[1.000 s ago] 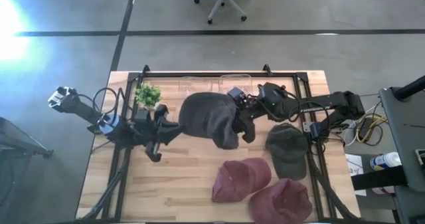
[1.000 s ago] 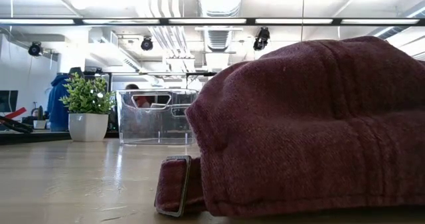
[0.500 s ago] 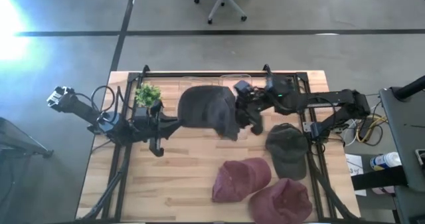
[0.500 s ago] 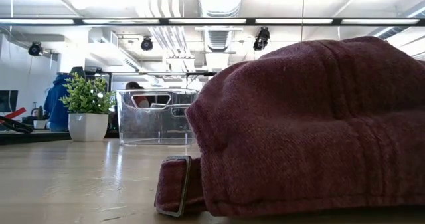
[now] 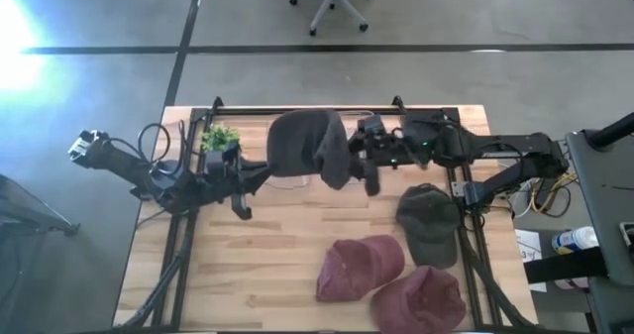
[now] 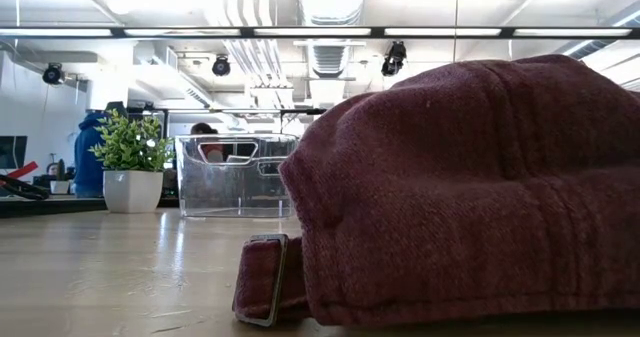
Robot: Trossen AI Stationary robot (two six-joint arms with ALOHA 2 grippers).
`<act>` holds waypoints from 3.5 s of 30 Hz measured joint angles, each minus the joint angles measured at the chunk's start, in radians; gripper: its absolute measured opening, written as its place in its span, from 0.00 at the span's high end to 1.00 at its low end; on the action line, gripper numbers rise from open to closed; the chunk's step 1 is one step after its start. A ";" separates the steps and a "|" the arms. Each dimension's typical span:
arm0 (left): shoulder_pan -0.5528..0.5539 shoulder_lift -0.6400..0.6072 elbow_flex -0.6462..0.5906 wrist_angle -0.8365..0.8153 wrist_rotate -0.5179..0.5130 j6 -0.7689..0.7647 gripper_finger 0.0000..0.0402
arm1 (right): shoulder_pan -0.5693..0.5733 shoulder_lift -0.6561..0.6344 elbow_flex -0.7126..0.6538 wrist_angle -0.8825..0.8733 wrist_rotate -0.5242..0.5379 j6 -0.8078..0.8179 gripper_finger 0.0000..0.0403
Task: Pick & Place hat
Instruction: Put the black cap into the left transparent bin
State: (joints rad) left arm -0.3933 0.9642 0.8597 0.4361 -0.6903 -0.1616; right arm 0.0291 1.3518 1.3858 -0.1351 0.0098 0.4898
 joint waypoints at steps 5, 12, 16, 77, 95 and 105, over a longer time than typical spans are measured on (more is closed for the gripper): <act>0.013 -0.008 0.000 0.013 0.009 0.002 0.98 | 0.006 -0.062 0.000 -0.198 0.328 -0.045 0.57; 0.036 -0.009 0.000 0.014 -0.065 0.036 0.98 | 0.026 -0.121 0.000 -0.265 0.753 -0.100 0.57; 0.067 -0.008 0.000 0.005 -0.302 0.082 0.98 | 0.042 -0.128 0.001 -0.376 0.949 0.009 0.57; 0.195 0.009 -0.419 0.667 -0.201 -0.573 0.88 | -0.059 0.413 -0.082 0.645 0.425 0.398 0.82; 0.135 -0.015 -0.250 -0.141 -0.205 -0.014 0.57 | -0.125 0.240 -0.083 0.085 0.352 0.394 0.96; 0.140 0.058 -0.013 -0.727 -0.012 -0.123 0.57 | -0.076 0.234 0.030 -0.300 -0.238 0.460 0.97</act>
State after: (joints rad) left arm -0.2531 1.0222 0.8471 -0.2911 -0.7021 -0.2846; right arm -0.0468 1.5856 1.4158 -0.4348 -0.2286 0.9498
